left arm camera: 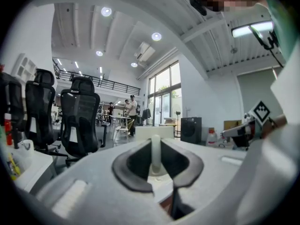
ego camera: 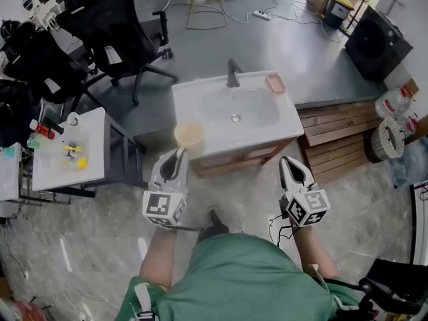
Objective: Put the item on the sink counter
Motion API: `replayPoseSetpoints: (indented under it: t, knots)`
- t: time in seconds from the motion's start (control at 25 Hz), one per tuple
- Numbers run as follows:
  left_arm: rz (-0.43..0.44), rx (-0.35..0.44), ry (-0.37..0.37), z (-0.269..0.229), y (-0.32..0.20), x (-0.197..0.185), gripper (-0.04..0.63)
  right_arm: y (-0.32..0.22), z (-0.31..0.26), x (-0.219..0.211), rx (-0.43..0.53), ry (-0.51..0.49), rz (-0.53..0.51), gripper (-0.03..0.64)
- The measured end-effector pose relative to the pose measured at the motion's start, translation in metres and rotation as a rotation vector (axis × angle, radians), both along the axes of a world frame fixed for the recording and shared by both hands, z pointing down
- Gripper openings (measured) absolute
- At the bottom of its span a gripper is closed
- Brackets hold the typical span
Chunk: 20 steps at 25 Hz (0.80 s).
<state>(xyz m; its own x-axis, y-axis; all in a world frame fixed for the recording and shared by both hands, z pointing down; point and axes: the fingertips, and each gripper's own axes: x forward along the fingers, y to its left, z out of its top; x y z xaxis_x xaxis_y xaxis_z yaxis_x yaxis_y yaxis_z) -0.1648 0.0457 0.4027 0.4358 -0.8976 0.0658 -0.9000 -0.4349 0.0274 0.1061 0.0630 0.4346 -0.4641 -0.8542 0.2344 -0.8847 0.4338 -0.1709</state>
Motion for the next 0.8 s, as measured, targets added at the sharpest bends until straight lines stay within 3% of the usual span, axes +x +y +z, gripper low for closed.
replayPoseSetpoints:
  t: [0.2,0.48,0.8]
  knots:
    - [0.023,-0.009,0.004,0.006,-0.047,-0.019,0.037,-0.041,0.002,-0.025,0.0,0.019,0.006,0.002]
    - [0.022,-0.034,0.0,0.016,-0.095,-0.018,0.037,-0.087,0.017,-0.032,-0.033,0.019,-0.014,0.002]
    - [-0.05,-0.083,-0.028,0.032,-0.162,-0.019,0.037,-0.182,0.037,-0.041,-0.063,-0.017,-0.112,0.002]
